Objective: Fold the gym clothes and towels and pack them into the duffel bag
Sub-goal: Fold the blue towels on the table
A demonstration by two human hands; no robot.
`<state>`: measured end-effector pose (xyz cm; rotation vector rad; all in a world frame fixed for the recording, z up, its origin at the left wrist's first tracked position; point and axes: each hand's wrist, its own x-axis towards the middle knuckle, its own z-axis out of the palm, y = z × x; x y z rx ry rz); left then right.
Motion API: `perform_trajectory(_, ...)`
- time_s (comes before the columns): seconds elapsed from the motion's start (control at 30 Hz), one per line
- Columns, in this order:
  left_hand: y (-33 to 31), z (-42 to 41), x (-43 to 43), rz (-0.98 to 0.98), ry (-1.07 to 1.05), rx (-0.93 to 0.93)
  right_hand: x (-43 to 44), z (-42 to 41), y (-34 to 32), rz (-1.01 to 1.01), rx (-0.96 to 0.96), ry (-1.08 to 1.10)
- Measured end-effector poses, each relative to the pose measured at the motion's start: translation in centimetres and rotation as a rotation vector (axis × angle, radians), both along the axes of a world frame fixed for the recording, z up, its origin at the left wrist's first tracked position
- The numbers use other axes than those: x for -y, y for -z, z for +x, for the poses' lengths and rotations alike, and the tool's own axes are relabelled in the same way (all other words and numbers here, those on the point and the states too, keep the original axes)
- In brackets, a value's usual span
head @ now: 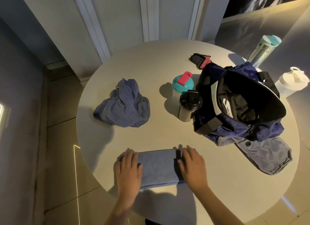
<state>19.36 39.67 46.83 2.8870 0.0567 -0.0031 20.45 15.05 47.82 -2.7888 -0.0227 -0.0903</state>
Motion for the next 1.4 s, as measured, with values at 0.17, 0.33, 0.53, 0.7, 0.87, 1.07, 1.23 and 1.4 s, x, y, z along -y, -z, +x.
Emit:
perform_trajectory(0.17, 1.5, -2.7, -0.1, 0.051, 0.102, -0.150, 0.6, -2.7, 3.3, -0.088, -0.204, -0.162)
perform_trajectory(0.33, 0.7, -1.2, -1.4, 0.087, 0.120, -0.207, 0.1, -2.6, 2.2, -0.101, -0.275, -0.150)
perform_trajectory(0.53, 0.6, -0.7, -1.8, -0.020, -0.173, -0.132, 0.1, -3.4, 2.3, -0.101, -0.229, -0.133)
perform_trajectory(0.7, -0.4, 0.8, -1.8, -0.197, -0.495, -0.301, 0.3, -2.9, 1.2, -0.115, -0.311, -0.159)
perform_trajectory(0.87, -1.4, 2.7, -1.9, -0.311, -0.507, -0.342, 0.2, -2.5, 0.6, -0.182, -0.370, -0.230)
perform_trajectory(1.07, -2.6, 3.1, -2.2, -0.473, -0.503, -0.259, 0.3, -2.3, 0.1, -0.249, -0.398, -0.272)
perform_trajectory(1.23, -2.3, 2.4, -3.7, -0.681, -0.524, -0.401, 0.5, -2.6, 0.0, -0.303, -0.384, -0.299)
perform_trajectory(1.4, -4.4, 1.2, -2.1, -0.805, -0.389, -0.132, 1.0, -2.8, -0.3, -0.229, -0.324, -0.256)
